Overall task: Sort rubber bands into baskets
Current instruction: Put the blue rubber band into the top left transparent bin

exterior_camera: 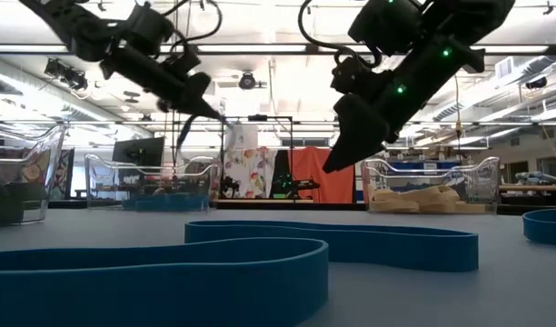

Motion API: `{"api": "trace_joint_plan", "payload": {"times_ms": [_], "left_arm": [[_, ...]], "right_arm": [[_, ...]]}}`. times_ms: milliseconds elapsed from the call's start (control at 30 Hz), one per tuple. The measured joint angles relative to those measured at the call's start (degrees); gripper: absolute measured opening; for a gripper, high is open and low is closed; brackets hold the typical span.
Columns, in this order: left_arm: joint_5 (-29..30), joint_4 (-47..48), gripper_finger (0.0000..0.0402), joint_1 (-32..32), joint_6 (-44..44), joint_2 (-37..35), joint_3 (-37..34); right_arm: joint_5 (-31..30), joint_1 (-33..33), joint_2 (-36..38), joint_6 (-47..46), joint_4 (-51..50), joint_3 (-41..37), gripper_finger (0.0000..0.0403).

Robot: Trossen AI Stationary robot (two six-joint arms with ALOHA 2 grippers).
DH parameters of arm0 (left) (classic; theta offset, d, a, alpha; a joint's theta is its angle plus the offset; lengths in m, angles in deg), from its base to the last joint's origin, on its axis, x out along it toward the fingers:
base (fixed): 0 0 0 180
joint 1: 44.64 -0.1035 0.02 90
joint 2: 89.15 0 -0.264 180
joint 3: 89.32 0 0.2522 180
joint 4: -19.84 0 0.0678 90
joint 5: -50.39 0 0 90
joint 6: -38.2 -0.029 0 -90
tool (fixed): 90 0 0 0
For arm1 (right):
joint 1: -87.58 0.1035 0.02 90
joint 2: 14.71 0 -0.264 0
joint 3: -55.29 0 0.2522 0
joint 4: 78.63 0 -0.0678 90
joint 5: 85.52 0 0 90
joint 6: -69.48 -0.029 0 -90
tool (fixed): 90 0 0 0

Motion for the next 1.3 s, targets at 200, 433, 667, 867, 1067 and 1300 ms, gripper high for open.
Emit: {"api": "trace_joint_plan", "payload": {"times_ms": [200,433,667,867,1067,1300], "left_arm": [[-0.05,0.89,0.0006,-5.68,3.49,-2.26,-2.96],[1.01,10.73,0.0006,-10.24,6.52,-1.76,-3.01],[0.57,13.13,0.0033,-10.75,7.91,-1.76,-3.01],[-0.11,14.97,0.0134,-10.75,9.02,-1.74,-3.01],[-0.25,14.06,0.0212,-10.65,11.01,-1.74,-3.01],[-12.24,13.09,0.0225,-9.71,12.0,-2.82,-2.98]], "right_arm": [[0.86,0.47,0.0,-1.13,3.27,-0.13,0.0237],[0.91,1.13,0.0,-1.01,6.4,-0.1,0.0233],[0.91,1.13,0.0,-0.84,6.52,-0.1,0.0232],[1.99,1.13,0.0,-0.67,7.19,-0.1,0.0231],[5.61,1.13,-0.97,-0.62,11.39,-0.06,0.0232],[18.88,1.48,-10.38,3.09,30.74,-0.04,0.023]]}}
